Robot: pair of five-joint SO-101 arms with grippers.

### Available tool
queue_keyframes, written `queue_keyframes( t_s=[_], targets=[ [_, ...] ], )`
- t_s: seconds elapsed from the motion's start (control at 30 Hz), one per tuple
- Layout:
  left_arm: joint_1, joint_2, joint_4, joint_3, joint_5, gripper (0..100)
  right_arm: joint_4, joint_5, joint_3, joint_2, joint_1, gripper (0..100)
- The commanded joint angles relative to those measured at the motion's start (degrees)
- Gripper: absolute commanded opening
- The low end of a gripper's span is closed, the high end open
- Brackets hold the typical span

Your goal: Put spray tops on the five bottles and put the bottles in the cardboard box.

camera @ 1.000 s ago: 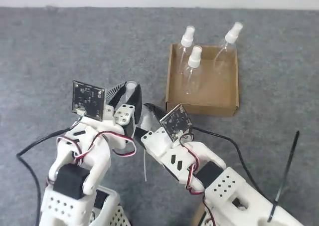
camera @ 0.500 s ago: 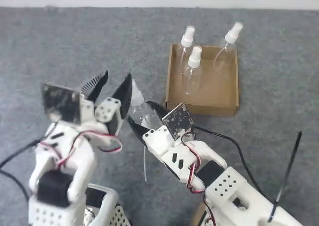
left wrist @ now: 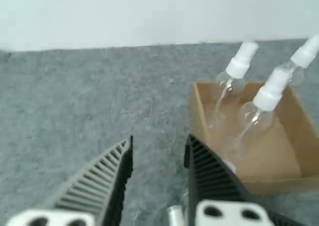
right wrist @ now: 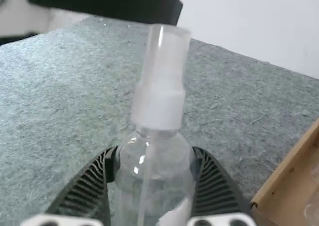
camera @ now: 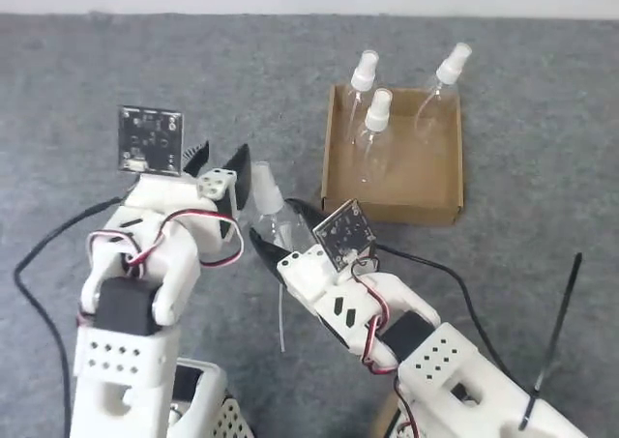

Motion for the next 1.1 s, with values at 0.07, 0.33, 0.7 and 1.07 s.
queue_keyframes(
  t_s=[0.07,0.33,0.7,1.07],
  targets=[
    [6.15,0.88,-2.64,3.38,-2.20,15,-1.19,-0.44,-0.97,-2.07,0.57,0.6],
    [4.13,0.79,-2.55,2.68,-2.11,15,-1.19,-0.44,-0.88,-2.07,0.57,0.6],
    [-1.76,-18.73,-0.97,7.78,0.09,16,-1.10,-0.35,-1.76,-2.59,3.56,0.6],
    [5.36,-28.31,-3.96,20.53,-4.48,16,16.04,-0.44,-24.00,-1.98,18.15,0.6]
  ],
)
